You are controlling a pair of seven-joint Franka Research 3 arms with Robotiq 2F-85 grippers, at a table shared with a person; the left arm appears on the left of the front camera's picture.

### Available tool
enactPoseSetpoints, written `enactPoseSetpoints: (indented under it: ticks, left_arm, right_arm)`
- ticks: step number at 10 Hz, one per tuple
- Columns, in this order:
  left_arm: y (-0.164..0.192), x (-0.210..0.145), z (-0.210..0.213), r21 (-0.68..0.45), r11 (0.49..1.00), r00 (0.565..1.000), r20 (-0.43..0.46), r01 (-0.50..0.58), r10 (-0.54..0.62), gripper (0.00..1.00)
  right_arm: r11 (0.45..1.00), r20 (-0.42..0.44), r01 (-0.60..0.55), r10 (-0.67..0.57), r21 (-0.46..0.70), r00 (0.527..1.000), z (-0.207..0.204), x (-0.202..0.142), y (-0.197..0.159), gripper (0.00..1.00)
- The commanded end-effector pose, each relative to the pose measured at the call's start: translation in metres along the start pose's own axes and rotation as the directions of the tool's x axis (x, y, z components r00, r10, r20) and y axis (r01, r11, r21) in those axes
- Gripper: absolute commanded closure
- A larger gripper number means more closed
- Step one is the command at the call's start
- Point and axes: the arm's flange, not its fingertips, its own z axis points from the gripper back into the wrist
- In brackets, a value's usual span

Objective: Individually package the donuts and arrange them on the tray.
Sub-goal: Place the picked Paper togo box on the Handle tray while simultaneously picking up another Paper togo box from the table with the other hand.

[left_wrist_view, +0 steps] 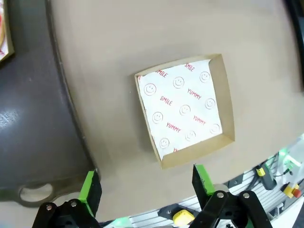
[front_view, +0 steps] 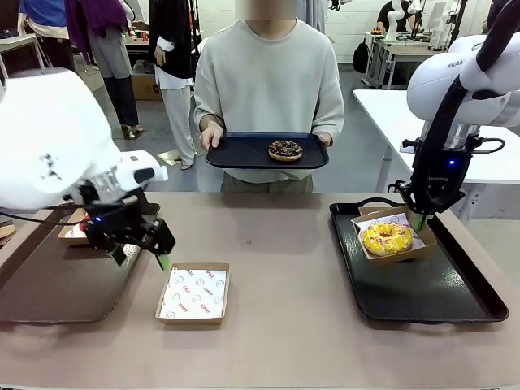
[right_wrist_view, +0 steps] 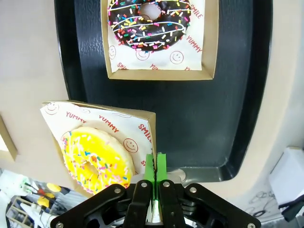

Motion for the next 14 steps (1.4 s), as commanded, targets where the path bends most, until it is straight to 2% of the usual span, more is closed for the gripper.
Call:
enactPoseSetpoints:
  ticks: [1, 4, 5, 6, 14]
  left_arm:
    - [-0.006, 0.013, -0.031, 0.055, 0.998, 0.999, 0.004, -0.043, 0.043, 0.00]
    - [-0.008, 0.022, -0.064, 0.096, 0.993, 0.997, 0.002, -0.075, 0.075, 0.00]
    - [-0.010, 0.022, -0.068, 0.062, 0.994, 0.996, 0.005, -0.090, 0.090, 0.00]
    - [-0.001, 0.014, -0.057, 0.058, 0.997, 0.999, -0.025, -0.040, 0.042, 0.00]
    - [-0.001, 0.014, -0.057, 0.058, 0.997, 0.999, -0.025, -0.040, 0.042, 0.00]
  right_arm:
    - [1.000, -0.006, -0.001, 0.001, 0.001, 1.000, 0.004, -0.002, 0.000, 0.99]
    - [1.000, -0.006, -0.001, 0.001, 0.001, 1.000, 0.004, -0.002, 0.000, 0.99]
    - [1.000, -0.006, -0.001, 0.001, 0.001, 1.000, 0.004, -0.002, 0.000, 0.99]
    - [1.000, -0.006, -0.001, 0.001, 0.001, 1.000, 0.004, -0.002, 0.000, 0.99]
    - [1.000, -0.006, -0.001, 0.001, 0.001, 1.000, 0.004, -0.002, 0.000, 0.99]
